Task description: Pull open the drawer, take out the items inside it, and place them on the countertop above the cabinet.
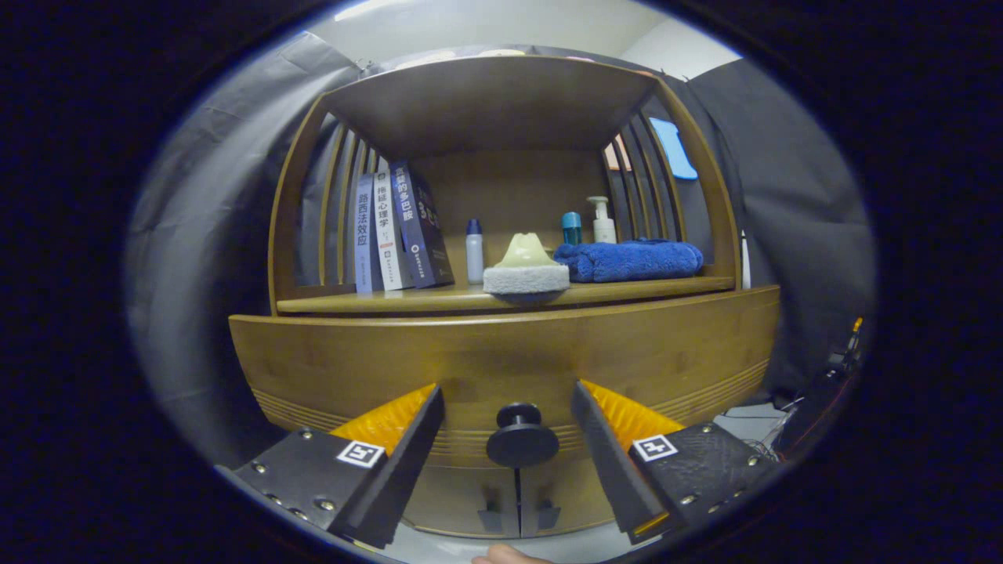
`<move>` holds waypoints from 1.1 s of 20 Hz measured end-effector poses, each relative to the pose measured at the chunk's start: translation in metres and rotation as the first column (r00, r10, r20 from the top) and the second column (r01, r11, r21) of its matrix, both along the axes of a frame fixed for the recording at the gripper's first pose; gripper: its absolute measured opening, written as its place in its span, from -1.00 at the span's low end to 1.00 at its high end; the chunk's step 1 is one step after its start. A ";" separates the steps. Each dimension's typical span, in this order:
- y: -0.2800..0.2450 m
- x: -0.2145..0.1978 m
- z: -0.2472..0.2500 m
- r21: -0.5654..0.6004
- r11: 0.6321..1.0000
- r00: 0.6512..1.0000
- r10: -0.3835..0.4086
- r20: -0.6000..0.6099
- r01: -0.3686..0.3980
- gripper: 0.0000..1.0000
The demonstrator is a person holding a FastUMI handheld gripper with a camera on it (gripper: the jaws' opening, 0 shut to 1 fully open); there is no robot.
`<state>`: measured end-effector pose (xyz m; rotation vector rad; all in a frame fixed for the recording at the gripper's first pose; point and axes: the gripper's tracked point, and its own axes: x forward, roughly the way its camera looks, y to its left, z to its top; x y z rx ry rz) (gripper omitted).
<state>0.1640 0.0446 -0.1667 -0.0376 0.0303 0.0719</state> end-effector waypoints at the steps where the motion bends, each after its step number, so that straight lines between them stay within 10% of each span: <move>1: 0.001 0.002 0.000 0.005 1.000 1.000 0.000 0.002 0.000 0.99; 22: 0.008 0.048 -0.010 0.000 1.000 0.998 -0.007 0.067 0.007 0.98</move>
